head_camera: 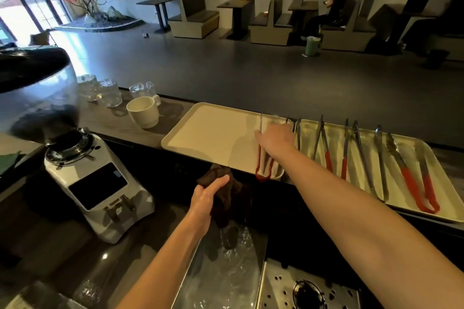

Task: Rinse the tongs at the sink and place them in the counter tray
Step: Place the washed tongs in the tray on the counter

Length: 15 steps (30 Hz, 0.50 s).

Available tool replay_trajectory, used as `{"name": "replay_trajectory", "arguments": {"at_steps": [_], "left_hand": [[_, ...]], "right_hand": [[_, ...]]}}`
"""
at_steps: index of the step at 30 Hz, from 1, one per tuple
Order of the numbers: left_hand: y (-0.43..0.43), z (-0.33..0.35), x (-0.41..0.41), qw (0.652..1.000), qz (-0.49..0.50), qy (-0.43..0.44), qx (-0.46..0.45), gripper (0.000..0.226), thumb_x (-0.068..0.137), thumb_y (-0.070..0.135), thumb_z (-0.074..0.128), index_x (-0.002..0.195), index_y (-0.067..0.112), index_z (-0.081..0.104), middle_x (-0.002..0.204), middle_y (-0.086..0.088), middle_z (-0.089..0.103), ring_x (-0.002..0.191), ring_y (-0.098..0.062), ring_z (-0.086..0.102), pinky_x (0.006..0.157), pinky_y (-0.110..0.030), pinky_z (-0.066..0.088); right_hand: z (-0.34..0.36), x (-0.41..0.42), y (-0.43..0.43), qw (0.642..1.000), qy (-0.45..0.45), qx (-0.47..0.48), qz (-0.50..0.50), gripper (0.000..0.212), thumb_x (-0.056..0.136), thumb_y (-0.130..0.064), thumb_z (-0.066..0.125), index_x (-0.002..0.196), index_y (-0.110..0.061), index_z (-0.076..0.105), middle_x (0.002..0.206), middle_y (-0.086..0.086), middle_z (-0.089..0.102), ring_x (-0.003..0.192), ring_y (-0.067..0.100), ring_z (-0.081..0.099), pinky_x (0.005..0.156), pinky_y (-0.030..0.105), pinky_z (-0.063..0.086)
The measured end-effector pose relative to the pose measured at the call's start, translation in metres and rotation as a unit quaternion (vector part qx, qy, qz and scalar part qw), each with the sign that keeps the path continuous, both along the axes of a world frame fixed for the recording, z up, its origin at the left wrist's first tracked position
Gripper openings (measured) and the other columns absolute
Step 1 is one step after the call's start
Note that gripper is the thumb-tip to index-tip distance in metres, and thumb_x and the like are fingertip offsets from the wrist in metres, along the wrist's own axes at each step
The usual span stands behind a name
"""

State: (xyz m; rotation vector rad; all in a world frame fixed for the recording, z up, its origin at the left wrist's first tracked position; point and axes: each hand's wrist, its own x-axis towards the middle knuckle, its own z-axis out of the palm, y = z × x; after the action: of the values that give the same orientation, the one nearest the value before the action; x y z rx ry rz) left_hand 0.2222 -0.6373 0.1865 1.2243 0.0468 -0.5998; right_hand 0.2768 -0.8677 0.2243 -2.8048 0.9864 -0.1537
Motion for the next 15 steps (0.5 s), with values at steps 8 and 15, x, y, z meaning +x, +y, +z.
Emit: {"name": "replay_trajectory", "arguments": {"at_steps": [8, 15], "left_hand": [[0.027, -0.007, -0.009, 1.000, 0.017, 0.008, -0.005, 0.031, 0.076, 0.027, 0.080, 0.102, 0.010, 0.074, 0.106, -0.017, 0.074, 0.106, -0.032, 0.069, 0.103, -0.050, 0.048], [0.088, -0.008, -0.028, 0.998, 0.054, -0.018, 0.019, 0.029, 0.082, 0.024, 0.073, 0.106, 0.008, 0.069, 0.105, -0.015, 0.073, 0.103, -0.030, 0.069, 0.087, -0.037, 0.054]], "right_hand": [[0.008, -0.033, 0.041, 0.995, -0.093, -0.029, -0.008, 0.058, 0.102, -0.052, 0.037, 0.141, -0.009, 0.046, 0.145, 0.021, 0.044, 0.124, 0.034, 0.055, 0.089, 0.038, 0.050], [0.001, -0.083, 0.142, 0.974, -0.148, 0.115, 0.126, 0.028, 0.100, -0.048, 0.042, 0.094, -0.022, 0.051, 0.080, -0.008, 0.058, 0.069, 0.016, 0.052, 0.060, 0.032, 0.033]]}}
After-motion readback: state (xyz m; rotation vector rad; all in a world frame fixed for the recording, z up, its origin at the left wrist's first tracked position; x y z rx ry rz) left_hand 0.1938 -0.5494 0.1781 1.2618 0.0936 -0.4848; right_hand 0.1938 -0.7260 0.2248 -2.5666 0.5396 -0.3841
